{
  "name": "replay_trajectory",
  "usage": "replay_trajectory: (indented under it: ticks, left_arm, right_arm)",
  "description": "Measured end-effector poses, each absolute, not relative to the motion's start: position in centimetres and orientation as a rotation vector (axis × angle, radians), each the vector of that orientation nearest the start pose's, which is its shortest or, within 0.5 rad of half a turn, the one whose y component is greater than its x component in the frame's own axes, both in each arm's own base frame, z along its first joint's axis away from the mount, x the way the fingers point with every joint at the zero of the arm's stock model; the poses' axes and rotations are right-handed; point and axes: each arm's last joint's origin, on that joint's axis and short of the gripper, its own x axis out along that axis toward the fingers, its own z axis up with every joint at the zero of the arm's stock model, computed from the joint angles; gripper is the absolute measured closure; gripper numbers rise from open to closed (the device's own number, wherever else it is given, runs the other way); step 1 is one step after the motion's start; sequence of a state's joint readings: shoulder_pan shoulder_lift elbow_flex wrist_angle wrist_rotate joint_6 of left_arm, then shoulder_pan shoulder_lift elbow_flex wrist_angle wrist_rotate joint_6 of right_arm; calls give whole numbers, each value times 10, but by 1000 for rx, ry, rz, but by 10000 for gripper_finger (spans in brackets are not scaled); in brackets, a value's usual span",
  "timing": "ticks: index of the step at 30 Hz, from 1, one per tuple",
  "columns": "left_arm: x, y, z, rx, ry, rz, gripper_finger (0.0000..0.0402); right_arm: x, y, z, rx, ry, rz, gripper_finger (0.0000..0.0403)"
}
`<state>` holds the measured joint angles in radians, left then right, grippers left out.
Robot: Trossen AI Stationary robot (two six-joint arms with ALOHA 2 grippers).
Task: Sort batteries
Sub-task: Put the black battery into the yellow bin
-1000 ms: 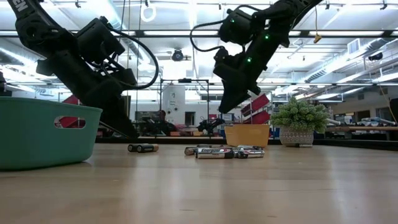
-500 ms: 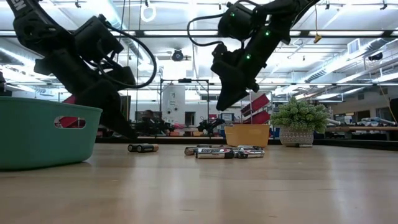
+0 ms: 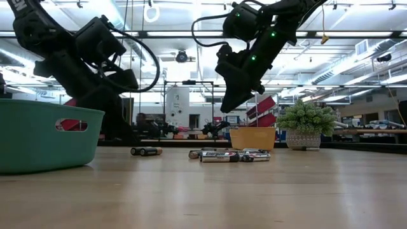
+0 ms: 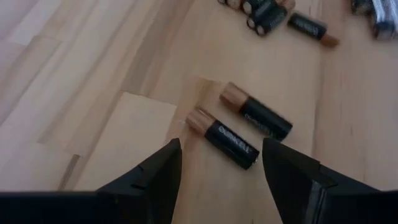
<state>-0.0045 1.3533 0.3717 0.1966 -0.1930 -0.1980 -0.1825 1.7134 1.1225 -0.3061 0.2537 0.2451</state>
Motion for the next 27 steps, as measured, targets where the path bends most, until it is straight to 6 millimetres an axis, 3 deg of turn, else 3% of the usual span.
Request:
replay_trajectory:
  ticks: [5,16,27]
  left_arm:
    - [222,1,113,-42,780,216,183]
    - [227,2,98,-101,797,283,189]
    - [227,2,97,-98,808,299,275]
  right_arm:
    - [347,-71,204,193,845,-514,327]
    - [350,-66,205,187,819,-497,328]
    - [354,-52,206,189,800,-467,330]
